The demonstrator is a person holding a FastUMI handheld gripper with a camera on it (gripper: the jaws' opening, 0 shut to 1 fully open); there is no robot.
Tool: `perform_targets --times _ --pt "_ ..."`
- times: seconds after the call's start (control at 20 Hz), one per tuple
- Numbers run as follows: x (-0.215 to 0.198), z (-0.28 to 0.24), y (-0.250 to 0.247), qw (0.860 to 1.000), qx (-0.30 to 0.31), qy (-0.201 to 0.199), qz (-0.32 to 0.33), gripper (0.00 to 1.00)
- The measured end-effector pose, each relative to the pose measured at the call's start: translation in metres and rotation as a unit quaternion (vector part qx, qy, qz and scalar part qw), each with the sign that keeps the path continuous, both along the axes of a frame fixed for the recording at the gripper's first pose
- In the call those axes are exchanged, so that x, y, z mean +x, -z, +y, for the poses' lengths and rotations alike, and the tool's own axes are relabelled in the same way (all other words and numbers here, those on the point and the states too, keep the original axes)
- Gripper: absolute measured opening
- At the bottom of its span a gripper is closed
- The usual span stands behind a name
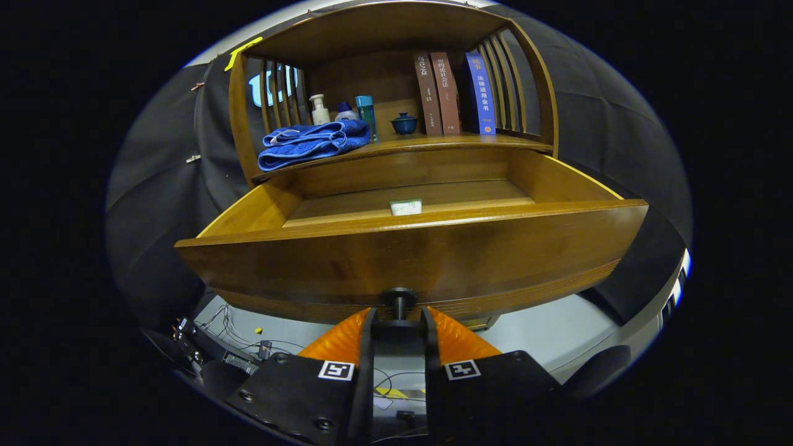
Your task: Pull open the drawer, take out the items inside it, and place them on the countertop above the cabinet.
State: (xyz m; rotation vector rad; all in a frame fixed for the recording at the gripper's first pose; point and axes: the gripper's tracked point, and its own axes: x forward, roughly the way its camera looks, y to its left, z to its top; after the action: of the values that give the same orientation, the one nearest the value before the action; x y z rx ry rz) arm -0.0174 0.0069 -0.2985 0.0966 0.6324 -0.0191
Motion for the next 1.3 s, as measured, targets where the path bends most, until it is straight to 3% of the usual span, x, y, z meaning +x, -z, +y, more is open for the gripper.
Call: perform_targets --times 0.45,0.75,0.8,0.95,1.15,1.3 --pt "-0.011 -0.004 0.003 1.0 0.0 -0.004 0.013 0.38" --pt "-0.027 -0.009 -0.037 1.0 0.007 0.012 0.0 0.92" --pt "-0.027 -0.009 -0.05 1.0 0.007 0.012 -0.01 0.89" --pt "-0.005 -0.004 -0.1 0.999 -0.005 0.002 -0.039 0.98" --pt "0.056 0.007 -0.138 0.999 0.0 -0.009 -0.047 0.99" --pt "0.101 -0.001 -0.127 1.0 -0.016 0.004 0.007 1.0"
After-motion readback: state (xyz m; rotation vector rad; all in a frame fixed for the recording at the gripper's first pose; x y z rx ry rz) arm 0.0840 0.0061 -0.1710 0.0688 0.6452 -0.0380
